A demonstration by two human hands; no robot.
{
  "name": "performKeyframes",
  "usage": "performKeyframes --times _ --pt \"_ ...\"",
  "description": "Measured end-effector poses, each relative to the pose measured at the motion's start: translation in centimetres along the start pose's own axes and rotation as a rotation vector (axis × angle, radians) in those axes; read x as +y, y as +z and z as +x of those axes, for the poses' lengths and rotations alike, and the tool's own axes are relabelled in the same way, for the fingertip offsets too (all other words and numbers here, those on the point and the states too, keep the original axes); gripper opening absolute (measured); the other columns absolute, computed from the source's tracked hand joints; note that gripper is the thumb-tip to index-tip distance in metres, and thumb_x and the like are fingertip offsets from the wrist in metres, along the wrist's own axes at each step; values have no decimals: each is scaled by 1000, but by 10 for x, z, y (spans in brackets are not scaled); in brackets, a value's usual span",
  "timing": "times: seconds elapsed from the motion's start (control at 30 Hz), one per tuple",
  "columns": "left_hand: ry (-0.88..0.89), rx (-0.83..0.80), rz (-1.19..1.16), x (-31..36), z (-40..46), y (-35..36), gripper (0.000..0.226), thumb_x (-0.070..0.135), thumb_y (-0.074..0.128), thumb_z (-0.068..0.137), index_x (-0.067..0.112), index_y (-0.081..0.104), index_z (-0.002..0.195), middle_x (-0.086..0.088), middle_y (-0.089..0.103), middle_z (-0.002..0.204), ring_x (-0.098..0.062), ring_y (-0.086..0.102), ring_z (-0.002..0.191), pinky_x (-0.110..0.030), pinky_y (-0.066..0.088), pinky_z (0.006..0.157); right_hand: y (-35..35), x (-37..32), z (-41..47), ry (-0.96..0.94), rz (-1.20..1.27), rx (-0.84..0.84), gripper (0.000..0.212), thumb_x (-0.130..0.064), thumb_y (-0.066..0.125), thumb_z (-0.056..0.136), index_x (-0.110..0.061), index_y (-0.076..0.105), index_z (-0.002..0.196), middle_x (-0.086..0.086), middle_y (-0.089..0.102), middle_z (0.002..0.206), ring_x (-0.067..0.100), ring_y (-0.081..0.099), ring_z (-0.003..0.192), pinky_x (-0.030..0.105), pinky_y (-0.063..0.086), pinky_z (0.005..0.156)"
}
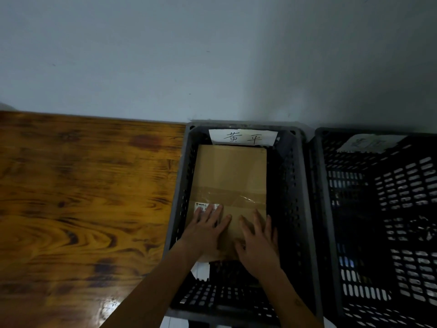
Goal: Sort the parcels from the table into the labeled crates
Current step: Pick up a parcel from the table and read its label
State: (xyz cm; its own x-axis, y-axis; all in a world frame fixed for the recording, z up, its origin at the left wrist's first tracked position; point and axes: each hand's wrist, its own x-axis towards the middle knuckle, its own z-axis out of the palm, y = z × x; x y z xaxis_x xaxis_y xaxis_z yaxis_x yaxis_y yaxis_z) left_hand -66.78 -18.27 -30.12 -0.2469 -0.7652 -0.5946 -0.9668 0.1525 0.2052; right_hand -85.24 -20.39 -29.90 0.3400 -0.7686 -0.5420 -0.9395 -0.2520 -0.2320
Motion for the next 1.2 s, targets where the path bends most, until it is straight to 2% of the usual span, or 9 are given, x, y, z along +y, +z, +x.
performKeyframes --times 0.07,0.2,0.33,0.43,0.57,0.8,0.9,1.03,1.2 --pt "-12 -17 -7 -2 -1 -5 90 68 38 96 28 -13 159 -11 -23 165 -32 -25 150 -53 -11 122 -3 -6 0 6 -11 15 67 -50 40 101 -34 15 161 3 -9 170 43 -15 153 59 -1 122" --pt "-27 -21 18 0 -1 -7 71 45 36 104 27 -5 160 -10 -16 167 -32 -18 152 -52 -5 124 -8 -10 -3 24 -53 -5 63 -47 36 103 -33 17 161 2 -2 170 40 -12 154 63 1 120" --pt "-65 -25 0 4 -5 -17 62 36 30 108 16 4 161 -10 -4 168 -30 -4 155 -48 5 124 -21 -10 -3 44 -14 -42 56 -44 36 103 -30 27 157 1 10 167 32 -4 155 59 9 122" --pt "-101 10 2 3 -19 -27 61 37 30 109 13 7 160 -8 1 168 -28 2 155 -45 7 123 -38 -15 -8 25 -13 -37 56 -41 37 103 -23 28 155 2 21 163 30 4 154 54 17 122" --pt "-118 85 -34 1 -44 -55 60 37 32 108 16 13 160 -9 9 168 -28 7 154 -45 11 123 -69 -20 -20 36 13 -18 55 -38 29 107 -16 25 157 5 21 166 28 4 155 48 16 124" --pt "-154 304 2 0 -99 -150 55 38 29 108 19 18 158 -7 12 167 -25 5 154 -43 10 123 -151 -43 -57 36 45 150 55 -41 30 109 -10 33 154 9 32 161 31 14 154 46 22 123" --pt "-182 378 -7 8 -128 -189 57 38 28 108 18 12 160 -5 6 168 -23 4 155 -42 9 124 -191 -54 -81 18 44 213 56 -39 32 108 -8 31 154 12 32 161 32 20 151 45 22 123" --pt "-211 465 37 15 -171 -235 59 37 30 108 17 12 160 -6 4 168 -25 4 155 -45 10 125 -254 -74 -118 -50 25 287 55 -39 36 108 -6 33 152 15 39 154 31 32 143 43 35 115" --pt "-284 630 44 31 -247 -288 62 39 31 108 15 9 160 -7 5 168 -25 6 155 -43 10 125 -324 -97 -172 -156 -20 399 60 -42 34 109 -4 29 155 15 33 159 30 27 147 42 30 117"
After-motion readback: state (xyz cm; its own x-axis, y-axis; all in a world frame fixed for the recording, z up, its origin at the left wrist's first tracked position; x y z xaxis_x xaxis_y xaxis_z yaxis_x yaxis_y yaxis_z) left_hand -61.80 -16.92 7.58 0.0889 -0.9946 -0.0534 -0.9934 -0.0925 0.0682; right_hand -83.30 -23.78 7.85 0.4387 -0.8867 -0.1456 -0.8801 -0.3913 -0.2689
